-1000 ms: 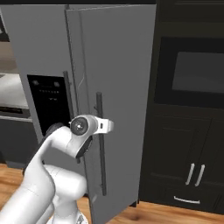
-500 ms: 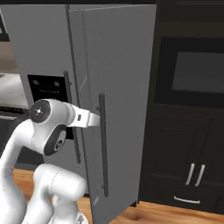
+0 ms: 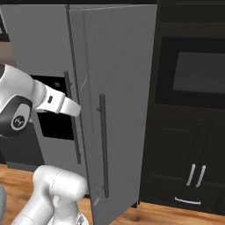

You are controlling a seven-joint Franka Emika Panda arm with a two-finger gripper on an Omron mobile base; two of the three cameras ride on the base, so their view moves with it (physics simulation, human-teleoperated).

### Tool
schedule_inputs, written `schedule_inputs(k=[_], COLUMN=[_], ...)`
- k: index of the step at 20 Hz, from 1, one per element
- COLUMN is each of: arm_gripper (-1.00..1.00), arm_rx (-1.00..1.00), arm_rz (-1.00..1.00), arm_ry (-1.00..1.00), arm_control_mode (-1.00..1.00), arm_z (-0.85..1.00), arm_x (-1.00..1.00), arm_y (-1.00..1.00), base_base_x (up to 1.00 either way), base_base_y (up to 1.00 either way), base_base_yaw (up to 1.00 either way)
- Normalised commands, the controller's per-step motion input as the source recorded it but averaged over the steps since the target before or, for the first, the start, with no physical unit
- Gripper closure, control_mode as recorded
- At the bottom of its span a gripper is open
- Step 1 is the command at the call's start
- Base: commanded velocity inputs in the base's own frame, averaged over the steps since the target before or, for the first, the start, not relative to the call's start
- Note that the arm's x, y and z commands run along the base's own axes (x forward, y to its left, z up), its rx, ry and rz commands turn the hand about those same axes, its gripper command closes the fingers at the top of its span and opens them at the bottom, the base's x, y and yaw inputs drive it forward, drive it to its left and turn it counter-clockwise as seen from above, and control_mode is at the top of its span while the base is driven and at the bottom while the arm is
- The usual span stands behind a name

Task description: Take the lemon wedge from the fridge and place it on the plate with fish on the dining counter.

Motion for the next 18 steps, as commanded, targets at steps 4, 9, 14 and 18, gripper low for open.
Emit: schedule_inputs(k=[4,9,14,18], arm_gripper=[-1.00,-1.00,-1.00,-1.00], arm_rx=[0.00,-0.02,-0.06,-0.04], arm_rz=[0.00,-0.02,-0.06,-0.06], arm_ry=[0.00,0.00,-0.03,-0.02], arm_control_mode=[-1.00,-1.00,-1.00,-1.00], arm_z=[-0.06,-0.04,0.00,-0.09], arm_x=[0.02,0.40,0.42,0.40], arm_y=[0.31,1.00,0.87,0.03], base_base_x=[0.00,0.00,0.00,0.00], base_base_y=[0.00,0.00,0.00,0.00], base_base_yaw=[0.00,0.00,0.00,0.00])
